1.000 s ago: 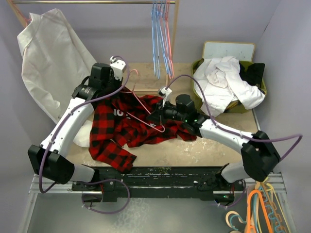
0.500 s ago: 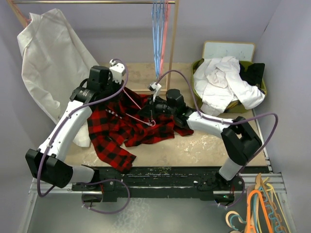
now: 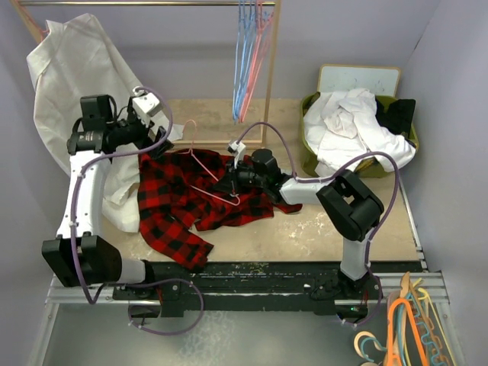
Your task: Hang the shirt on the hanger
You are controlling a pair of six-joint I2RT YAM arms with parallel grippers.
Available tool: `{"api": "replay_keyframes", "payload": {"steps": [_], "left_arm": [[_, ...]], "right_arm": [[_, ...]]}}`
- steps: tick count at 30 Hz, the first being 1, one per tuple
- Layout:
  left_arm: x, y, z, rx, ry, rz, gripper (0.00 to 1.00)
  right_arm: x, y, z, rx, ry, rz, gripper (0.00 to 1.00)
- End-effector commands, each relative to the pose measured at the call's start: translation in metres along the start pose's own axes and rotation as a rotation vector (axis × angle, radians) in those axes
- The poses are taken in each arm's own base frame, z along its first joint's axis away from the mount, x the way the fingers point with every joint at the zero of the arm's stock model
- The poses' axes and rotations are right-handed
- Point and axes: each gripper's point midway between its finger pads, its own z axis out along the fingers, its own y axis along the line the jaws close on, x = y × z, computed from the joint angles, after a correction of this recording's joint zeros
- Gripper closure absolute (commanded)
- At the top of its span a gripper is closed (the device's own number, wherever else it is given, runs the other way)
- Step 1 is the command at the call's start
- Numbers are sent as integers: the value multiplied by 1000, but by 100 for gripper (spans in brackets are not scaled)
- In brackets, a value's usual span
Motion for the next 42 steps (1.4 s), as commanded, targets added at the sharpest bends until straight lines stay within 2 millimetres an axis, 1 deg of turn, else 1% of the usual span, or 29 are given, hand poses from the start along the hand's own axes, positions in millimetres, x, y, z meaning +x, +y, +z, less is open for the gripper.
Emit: {"api": "replay_keyframes", "payload": {"steps": [1,3,4,6,7,10,14,16,18,20,21,23,28,32,33,34,36,37,38,39,40,42], "left_arm": [[-21,-26,-7,272,-156,340,1],[-8,-36,-3,365,-151,396,1],[-2,-35,1,389,-137,407,1],[5,-25,10,406,-102,399,0],[12,-18,18,417,-73,385,3],[28,-4,29,437,-14,412,8],[34,12,38,425,-20,455,13],[36,16,41,432,-16,454,20],[39,16,43,459,-2,423,33],[44,12,43,503,13,392,42],[47,10,44,529,20,377,43],[56,4,43,584,39,351,42],[77,8,54,623,92,310,32],[79,15,61,605,94,298,35],[76,17,62,594,87,300,41],[75,19,64,587,82,299,50],[71,22,68,573,69,301,80],[69,23,70,568,63,298,89],[68,20,71,573,57,293,91],[67,16,71,586,55,291,89],[67,11,73,603,59,287,84],[68,-6,73,654,74,279,70]], "right_arm": [[-46,21,5,-84,-118,-104,100],[-46,20,6,-83,-117,-111,100],[-46,20,6,-82,-116,-113,100],[-46,19,7,-80,-115,-114,100],[-45,18,8,-82,-112,-114,100],[-45,18,9,-82,-107,-114,100],[-52,14,9,-52,-126,-120,100],[-52,15,8,-53,-124,-121,100],[-51,15,9,-57,-115,-119,100],[-51,17,9,-65,-112,-124,100],[-51,16,10,-65,-110,-123,100],[-52,16,10,-66,-110,-126,100],[-57,16,13,-63,-106,-131,100],[-57,17,13,-63,-98,-130,100],[-57,17,12,-65,-96,-131,100],[-57,17,12,-66,-94,-133,100],[-56,17,13,-69,-89,-138,100],[-55,17,14,-70,-86,-139,100],[-55,16,14,-72,-86,-139,100],[-56,16,14,-73,-87,-140,100],[-55,17,15,-74,-87,-142,100],[-56,17,15,-77,-87,-142,100]]}}
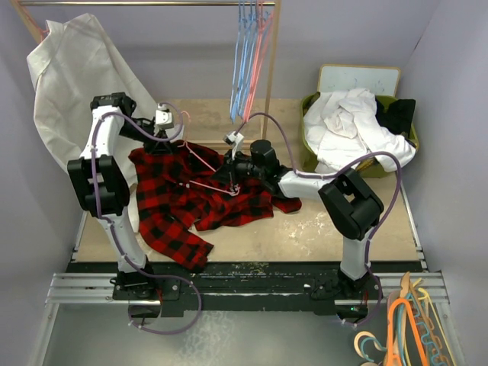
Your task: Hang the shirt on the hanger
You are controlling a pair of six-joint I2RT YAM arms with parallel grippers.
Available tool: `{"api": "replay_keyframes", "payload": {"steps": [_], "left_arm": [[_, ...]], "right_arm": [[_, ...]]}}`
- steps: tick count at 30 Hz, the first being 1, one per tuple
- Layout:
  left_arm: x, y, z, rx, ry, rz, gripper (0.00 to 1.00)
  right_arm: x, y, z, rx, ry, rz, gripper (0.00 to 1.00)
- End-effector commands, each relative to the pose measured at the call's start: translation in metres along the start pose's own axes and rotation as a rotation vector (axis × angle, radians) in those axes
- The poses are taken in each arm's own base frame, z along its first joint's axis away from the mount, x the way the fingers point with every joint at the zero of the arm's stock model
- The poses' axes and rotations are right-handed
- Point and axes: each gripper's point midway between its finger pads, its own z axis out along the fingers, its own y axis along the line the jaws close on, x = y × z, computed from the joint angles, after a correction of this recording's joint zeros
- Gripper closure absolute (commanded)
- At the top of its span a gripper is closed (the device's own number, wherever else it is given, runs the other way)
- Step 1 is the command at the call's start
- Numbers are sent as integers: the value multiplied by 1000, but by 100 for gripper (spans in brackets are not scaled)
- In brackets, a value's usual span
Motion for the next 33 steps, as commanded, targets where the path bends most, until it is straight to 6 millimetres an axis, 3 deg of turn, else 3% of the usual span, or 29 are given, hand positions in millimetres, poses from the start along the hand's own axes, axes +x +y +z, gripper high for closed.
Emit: {"api": "replay_keyframes", "payload": {"steps": [1,3,6,10,12,16,20,21,22,23,25,29,33], "left_arm": [[-33,-18,12,69,-58,18,64],[-36,-28,21,111,-54,16,60],[-38,-36,28,136,-54,29,76],[-34,-37,32,149,-55,6,79],[-30,-38,33,154,-49,4,100],[-28,-41,30,150,-44,12,100],[-44,-42,20,86,-83,14,100],[-52,-45,15,81,-104,26,100],[-59,-50,9,75,-128,52,100],[-66,-54,2,59,-149,72,100],[-76,-62,-9,17,-165,117,100],[-92,-84,-25,-68,-169,151,100],[-132,-100,-52,-219,-228,141,100]], "right_arm": [[-27,18,9,-75,-63,-85,100],[-28,18,9,-73,-65,-86,100],[-29,19,9,-72,-65,-85,100],[-31,20,8,-74,-68,-89,100],[-30,19,7,-69,-69,-89,100],[-28,21,4,-72,-64,-87,100],[-35,23,-2,-48,-71,-77,100],[-41,27,-5,-50,-86,-70,83],[-44,29,-12,-47,-103,-71,54],[-48,32,-20,-33,-133,-75,32],[-59,37,-41,7,-206,-86,3],[-67,35,-80,74,-253,-86,0],[-74,28,-138,167,-440,-36,0]]}}
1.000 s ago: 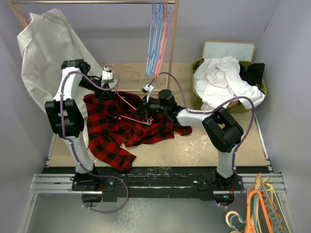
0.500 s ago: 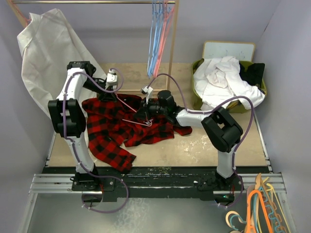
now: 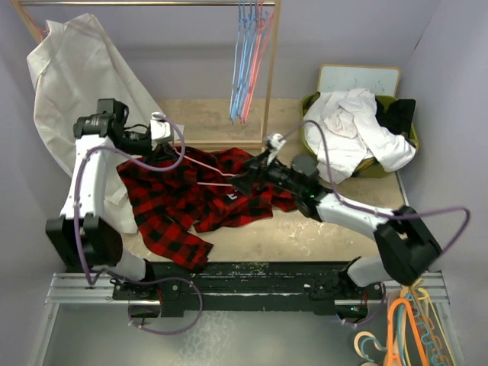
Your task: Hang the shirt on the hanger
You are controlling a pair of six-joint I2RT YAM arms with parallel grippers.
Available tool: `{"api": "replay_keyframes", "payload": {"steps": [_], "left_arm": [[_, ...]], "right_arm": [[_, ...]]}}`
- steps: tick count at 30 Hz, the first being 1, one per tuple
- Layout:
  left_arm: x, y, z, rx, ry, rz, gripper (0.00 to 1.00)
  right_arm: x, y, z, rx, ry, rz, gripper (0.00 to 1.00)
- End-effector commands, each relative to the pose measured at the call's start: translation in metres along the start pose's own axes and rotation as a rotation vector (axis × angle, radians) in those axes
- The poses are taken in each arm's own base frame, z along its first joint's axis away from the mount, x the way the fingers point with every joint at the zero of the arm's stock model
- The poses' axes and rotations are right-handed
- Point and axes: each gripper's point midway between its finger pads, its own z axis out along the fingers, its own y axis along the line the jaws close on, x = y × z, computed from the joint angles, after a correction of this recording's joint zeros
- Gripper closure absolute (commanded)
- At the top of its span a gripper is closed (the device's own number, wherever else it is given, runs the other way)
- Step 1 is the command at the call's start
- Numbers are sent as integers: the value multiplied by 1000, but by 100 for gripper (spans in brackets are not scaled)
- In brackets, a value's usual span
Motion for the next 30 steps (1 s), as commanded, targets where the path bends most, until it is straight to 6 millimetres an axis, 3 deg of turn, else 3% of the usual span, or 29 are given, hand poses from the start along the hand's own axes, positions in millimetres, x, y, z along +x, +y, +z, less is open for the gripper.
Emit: {"api": "replay_keyframes", "payload": {"steps": [1,5,7,11,17,22,27,28,30], "left_arm": [[-67,-10,-29,-170,-136,41,100],[-96,-39,-41,-126,-180,36,100],[-103,-48,-45,-124,-193,20,100],[-111,-56,-50,-142,-202,24,100],[-113,-57,-52,-161,-208,7,100],[-118,-55,-55,-182,-214,6,100],[-119,-57,-53,-187,-199,10,100],[-118,-57,-52,-188,-193,11,100],[-115,-56,-50,-190,-182,9,100]], "right_arm": [[-38,-11,-51,111,-267,11,0],[-27,2,-61,57,-250,55,0],[-33,11,-67,9,-313,59,0],[-28,12,-67,-10,-340,106,0],[-46,33,-63,-112,-385,139,0],[-33,34,-48,-124,-322,147,8],[-16,36,-32,-143,-250,162,21],[-14,36,-31,-144,-248,168,28],[-16,36,-29,-150,-259,170,53]]}}
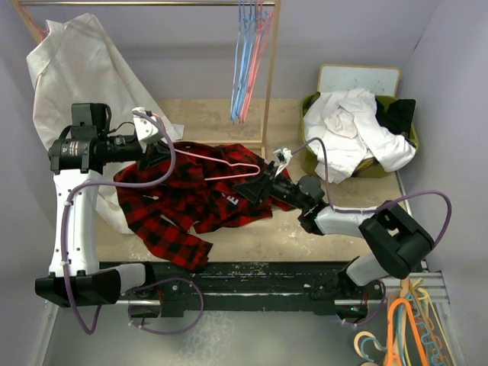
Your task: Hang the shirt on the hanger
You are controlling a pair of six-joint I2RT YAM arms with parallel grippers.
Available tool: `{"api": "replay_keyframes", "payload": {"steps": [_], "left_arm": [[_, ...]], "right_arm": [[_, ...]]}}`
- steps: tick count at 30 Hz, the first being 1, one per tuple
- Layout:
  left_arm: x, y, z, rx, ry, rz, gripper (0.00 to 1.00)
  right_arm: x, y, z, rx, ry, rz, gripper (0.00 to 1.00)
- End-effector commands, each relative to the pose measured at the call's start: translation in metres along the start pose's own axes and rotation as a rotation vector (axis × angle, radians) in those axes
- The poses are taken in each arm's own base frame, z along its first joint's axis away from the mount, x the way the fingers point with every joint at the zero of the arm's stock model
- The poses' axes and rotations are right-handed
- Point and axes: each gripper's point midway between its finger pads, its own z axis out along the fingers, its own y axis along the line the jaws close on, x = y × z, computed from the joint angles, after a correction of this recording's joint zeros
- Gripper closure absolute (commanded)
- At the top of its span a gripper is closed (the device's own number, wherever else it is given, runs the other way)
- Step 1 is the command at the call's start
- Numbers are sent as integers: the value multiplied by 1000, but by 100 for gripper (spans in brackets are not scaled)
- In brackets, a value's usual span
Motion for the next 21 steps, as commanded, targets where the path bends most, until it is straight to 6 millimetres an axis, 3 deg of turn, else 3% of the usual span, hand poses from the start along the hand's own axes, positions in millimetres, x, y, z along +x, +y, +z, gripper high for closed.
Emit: {"api": "replay_keyframes", "payload": {"steps": [1,3,7,10,21], "left_arm": [[-8,-2,1,-8,-18,38,100],[3,3,2,-27,22,45,100],[26,16,2,-86,131,73,100],[26,20,0,-118,179,111,100],[40,56,-5,-258,343,208,100]], "right_arm": [[-19,16,11,-68,-51,-27,71],[-23,10,9,-23,-68,-21,100],[-27,-8,-1,110,-92,-21,100],[-22,-26,-4,215,-27,-83,100],[4,-53,-21,406,272,-147,100]]}}
